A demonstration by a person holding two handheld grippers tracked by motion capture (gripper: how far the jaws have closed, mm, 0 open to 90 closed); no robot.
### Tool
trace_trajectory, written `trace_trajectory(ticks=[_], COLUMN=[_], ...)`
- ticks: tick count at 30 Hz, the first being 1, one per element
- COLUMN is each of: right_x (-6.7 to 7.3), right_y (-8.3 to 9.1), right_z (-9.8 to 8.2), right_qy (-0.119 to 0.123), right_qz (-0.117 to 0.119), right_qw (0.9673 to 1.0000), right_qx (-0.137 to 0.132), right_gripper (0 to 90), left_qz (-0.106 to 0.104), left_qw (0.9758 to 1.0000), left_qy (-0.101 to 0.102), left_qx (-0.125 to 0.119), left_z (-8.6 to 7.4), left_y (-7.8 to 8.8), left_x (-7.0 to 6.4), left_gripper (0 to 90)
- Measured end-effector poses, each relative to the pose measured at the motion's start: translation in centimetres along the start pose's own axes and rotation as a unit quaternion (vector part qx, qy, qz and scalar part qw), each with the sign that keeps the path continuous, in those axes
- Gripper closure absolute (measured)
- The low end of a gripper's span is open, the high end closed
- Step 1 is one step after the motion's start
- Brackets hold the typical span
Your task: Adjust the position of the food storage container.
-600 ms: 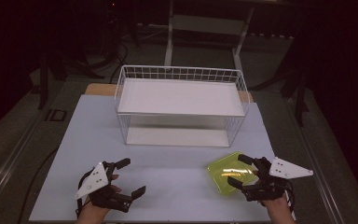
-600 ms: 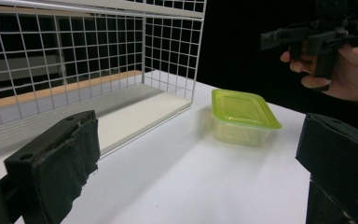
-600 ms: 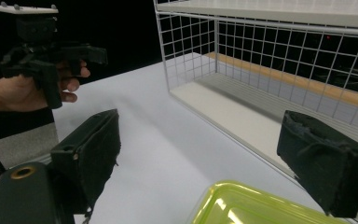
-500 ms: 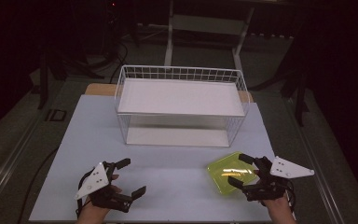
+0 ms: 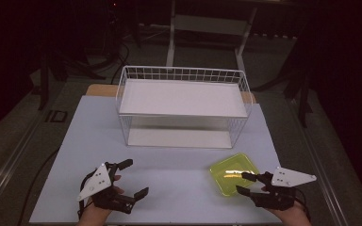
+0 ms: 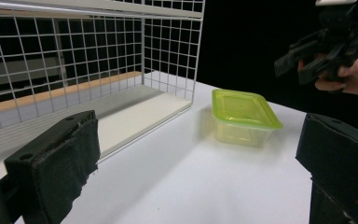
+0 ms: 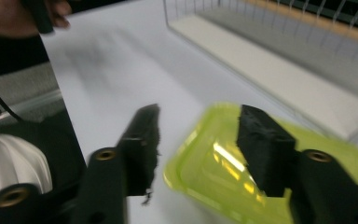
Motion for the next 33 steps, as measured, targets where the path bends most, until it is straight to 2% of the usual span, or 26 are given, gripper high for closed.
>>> trace_trajectory(ticks=[2,4,6,7,9,13,21,33], right_x=[-0.2,-0.3,-0.4,-0.5,-0.5,-0.7,-0.6,-0.7], right_y=[-0.2,-0.3,-0.5,-0.6,-0.8,-1.3,-2.7,-4.6], right_z=[-0.8,-1.6,-2.3,-2.7,-3.2,-4.2,-5.0,-3.9], right_qy=[0.001,0.005,0.012,0.013,0.021,0.033,0.038,0.040], right_qz=[0.000,-0.018,-0.010,-0.008,-0.004,0.007,0.027,0.028], right_qw=[0.9999,0.9995,0.9989,0.9984,0.9975,0.9955,0.9947,0.9949], right_qx=[0.016,0.027,0.044,0.055,0.068,0.088,0.092,0.089], right_gripper=[58.8,65.0,74.6,83.2,89.8,90.0,90.0,90.0], left_qz=[0.000,-0.001,-0.001,-0.001,-0.001,0.000,0.000,-0.001], left_qw=[1.0000,1.0000,1.0000,1.0000,1.0000,1.0000,1.0000,1.0000], left_qy=[0.000,-0.001,0.000,0.001,0.002,0.001,0.000,0.000], left_qx=[0.001,0.001,0.001,0.001,0.001,0.002,0.004,0.007], left_z=[0.0,-0.1,-0.1,-0.1,-0.1,-0.1,-0.2,-0.2], left_y=[0.0,-0.1,-0.1,-0.1,-0.1,-0.1,-0.2,-0.2], left_x=[0.0,0.0,0.0,0.0,0.0,0.1,0.1,0.1], left_gripper=[0.0,0.1,0.1,0.0,0.0,0.1,0.0,0.1])
Point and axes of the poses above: each handheld gripper's, and its own axes: y roughly backward along the jaws, z roughly out of its top, x roughly to its left, the point moved 5 cm from there along -y, roughly forward along the jaws, and after that the axes turned 15 degrees about -z, right-handed, at the moved point
